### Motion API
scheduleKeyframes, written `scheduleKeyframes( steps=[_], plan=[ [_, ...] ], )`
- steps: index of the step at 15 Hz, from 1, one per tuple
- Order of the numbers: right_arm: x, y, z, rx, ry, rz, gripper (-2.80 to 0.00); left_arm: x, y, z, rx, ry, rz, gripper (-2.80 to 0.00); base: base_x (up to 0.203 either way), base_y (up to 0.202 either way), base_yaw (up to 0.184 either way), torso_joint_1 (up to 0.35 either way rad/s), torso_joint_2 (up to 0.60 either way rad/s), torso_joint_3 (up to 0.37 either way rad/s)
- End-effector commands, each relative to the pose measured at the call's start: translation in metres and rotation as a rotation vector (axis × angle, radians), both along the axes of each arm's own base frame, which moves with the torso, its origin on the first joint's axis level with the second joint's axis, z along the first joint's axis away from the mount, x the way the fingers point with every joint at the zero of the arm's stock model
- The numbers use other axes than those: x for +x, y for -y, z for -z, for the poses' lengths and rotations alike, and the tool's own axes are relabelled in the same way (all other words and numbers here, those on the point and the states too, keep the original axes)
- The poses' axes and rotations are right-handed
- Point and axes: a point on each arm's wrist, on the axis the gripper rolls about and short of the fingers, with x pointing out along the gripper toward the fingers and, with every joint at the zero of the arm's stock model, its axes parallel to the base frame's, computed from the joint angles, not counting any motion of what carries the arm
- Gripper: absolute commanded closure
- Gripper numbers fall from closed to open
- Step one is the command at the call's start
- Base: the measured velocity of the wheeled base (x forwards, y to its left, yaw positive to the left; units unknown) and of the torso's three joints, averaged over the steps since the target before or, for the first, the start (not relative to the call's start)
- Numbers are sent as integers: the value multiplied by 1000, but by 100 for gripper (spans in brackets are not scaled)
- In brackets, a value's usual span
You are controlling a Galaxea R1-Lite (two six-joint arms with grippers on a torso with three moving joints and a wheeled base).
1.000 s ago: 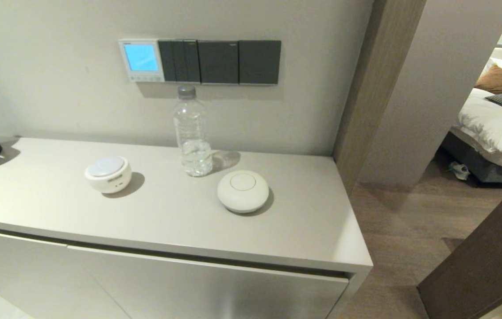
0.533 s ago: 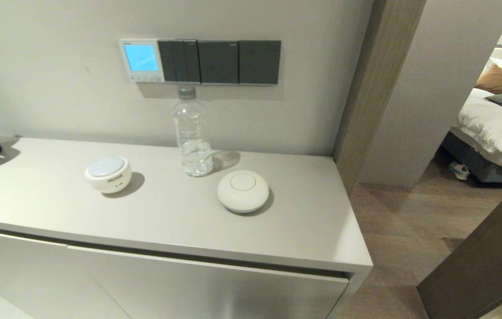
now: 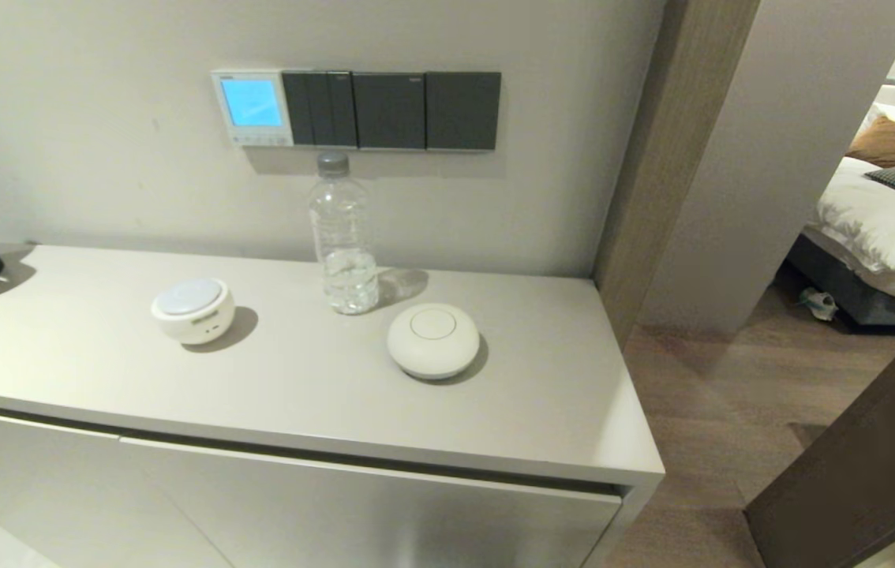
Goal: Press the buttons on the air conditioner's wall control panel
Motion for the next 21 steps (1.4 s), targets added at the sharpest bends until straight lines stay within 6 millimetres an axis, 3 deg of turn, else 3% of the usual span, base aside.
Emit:
scheduleKeyframes(
  steps=[1, 21],
  plan=[
    [0, 0, 1, 0, -3, 0, 0, 0, 0, 0, -1, 0, 0, 0, 0, 0, 0, 0, 0, 0],
    [0, 0, 1, 0, -3, 0, 0, 0, 0, 0, 0, -3, 0, 0, 0, 0, 0, 0, 0, 0]
  ],
)
